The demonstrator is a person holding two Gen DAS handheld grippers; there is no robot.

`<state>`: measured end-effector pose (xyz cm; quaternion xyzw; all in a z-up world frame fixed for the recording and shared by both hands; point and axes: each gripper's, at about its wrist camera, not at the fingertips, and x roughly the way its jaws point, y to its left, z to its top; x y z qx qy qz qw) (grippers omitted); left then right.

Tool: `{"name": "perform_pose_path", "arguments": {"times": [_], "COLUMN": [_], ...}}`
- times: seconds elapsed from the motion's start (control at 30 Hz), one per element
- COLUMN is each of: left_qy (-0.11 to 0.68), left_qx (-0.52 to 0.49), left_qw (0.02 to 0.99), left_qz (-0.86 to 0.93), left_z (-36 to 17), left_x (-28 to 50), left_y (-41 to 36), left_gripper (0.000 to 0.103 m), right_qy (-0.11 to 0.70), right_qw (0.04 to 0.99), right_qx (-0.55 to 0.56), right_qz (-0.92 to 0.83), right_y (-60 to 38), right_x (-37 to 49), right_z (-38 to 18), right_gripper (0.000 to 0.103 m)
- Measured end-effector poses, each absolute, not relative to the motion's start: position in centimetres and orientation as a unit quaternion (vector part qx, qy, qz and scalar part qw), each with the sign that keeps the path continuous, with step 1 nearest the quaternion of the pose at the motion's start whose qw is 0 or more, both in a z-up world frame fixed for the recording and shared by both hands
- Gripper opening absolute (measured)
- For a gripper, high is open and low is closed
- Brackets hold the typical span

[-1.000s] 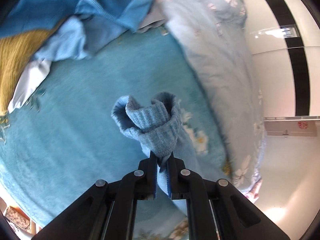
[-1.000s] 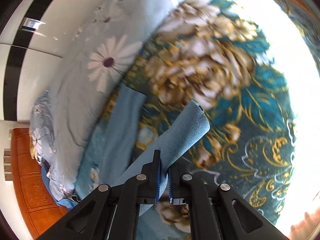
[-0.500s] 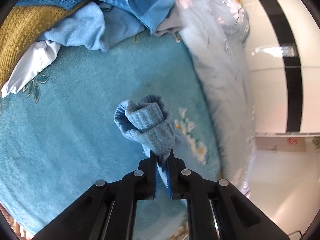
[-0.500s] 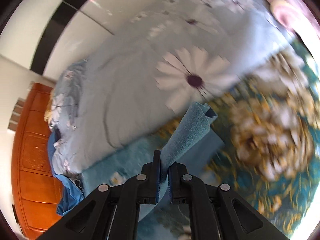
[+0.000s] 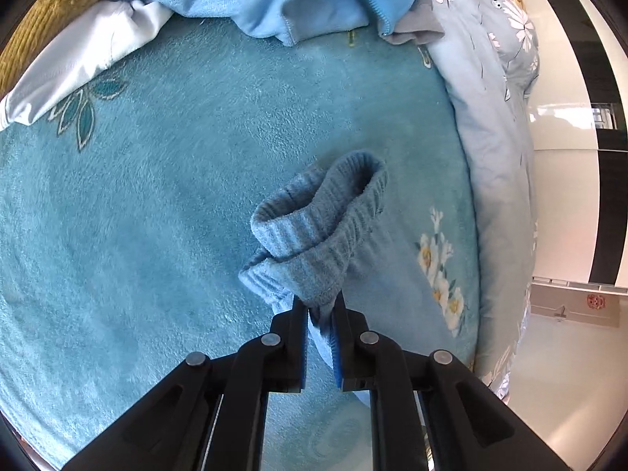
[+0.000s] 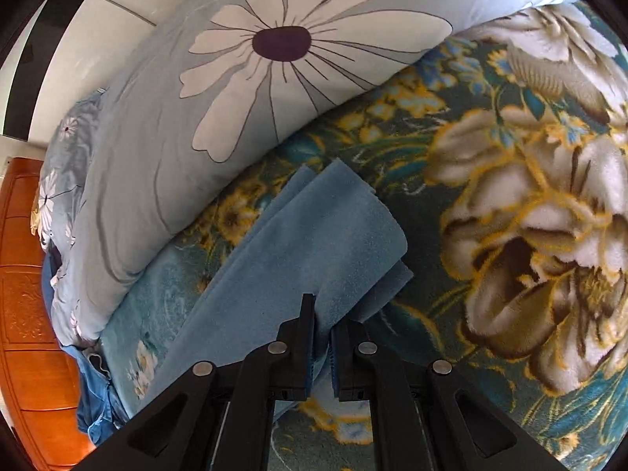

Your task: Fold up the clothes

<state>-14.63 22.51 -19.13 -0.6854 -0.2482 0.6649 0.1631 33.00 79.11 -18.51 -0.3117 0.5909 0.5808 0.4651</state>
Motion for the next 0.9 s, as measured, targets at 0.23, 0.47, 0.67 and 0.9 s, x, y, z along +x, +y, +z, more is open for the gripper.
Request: {"name": "perform_pose_path", "arguments": {"times": [0.23,0.47,0.67,0.9], "left_qy": [-0.256,-0.249,-0.241,-0.235], "left_qx": [-0.689,-0.695,-0.697,-0.696], "left_qw": [0.141,0.132,0.129,0.128], "left_qz": [0.663,0.661,0.663,0.666], "left_z": [-19.3,-19.5,-19.4,-19.2], "left_x": [-15.0,-15.2,-15.3,-15.3], "left_y": [23.1,23.7,24.4,24.8], "left_gripper": [0.012,0.012,0.016,0.019], "right_qy": [0.570,0.584,0.631,0.636], "right_qw": [0.442,0.464,0.451,0.442], "right_qx": [-0.320,-0.311,-0.260,-0.239], "right_qz": [0.615,0.589,0.575,0.586], "right_y": [79.9,78.4,77.9,78.6], "right_x": [32.3,36.7,38.8,37.4], "right_z": [-17.0,-17.8,-20.0,-20.7], "right_gripper": [0.010,0.034,0.036,0.025]}}
